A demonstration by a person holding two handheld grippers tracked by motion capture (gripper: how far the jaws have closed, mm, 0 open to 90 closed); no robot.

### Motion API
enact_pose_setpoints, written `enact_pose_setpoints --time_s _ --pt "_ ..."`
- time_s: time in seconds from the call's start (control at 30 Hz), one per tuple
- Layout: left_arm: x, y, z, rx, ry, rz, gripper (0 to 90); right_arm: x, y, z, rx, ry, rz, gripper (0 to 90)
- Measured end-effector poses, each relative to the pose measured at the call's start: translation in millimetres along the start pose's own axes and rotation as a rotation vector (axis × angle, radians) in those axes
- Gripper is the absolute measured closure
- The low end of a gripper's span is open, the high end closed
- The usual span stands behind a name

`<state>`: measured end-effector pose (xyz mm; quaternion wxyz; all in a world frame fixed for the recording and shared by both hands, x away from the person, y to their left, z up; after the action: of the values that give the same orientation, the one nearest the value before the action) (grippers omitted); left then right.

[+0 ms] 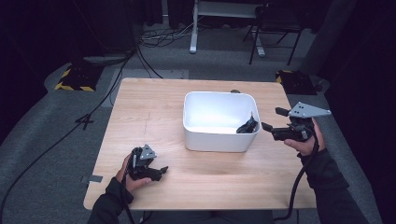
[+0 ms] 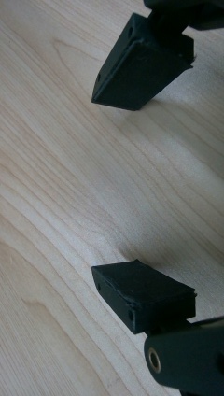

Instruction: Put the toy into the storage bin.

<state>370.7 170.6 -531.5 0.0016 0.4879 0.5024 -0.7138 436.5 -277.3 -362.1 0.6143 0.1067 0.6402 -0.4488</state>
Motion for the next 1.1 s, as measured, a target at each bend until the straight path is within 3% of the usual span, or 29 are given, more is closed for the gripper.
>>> enact_pose_setpoints --time_s 0.53,1.1 --pt "0.0 0.2 0.1 0.002 -0.003 0.0 16.0 23.8 -10.9 -3.6 0.03 -0.022 -0.016 20.2" --pt "0.1 0.0 0.1 0.005 -0.002 -0.004 16.0 66.1 -7.8 2.0 0.042 0.022 -0.072 20.6"
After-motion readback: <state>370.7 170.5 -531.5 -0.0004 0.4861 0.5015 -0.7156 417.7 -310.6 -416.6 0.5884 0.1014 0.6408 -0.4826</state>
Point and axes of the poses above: each handheld gripper's, and its own axes: y roughly forward along the jaws, x roughly out of its underside, z roughly to its right, the point moved 4 cm from there along y, roughly forward along the jaws, and after that the axes turned 1 degree about z, right-handed, at the moved point
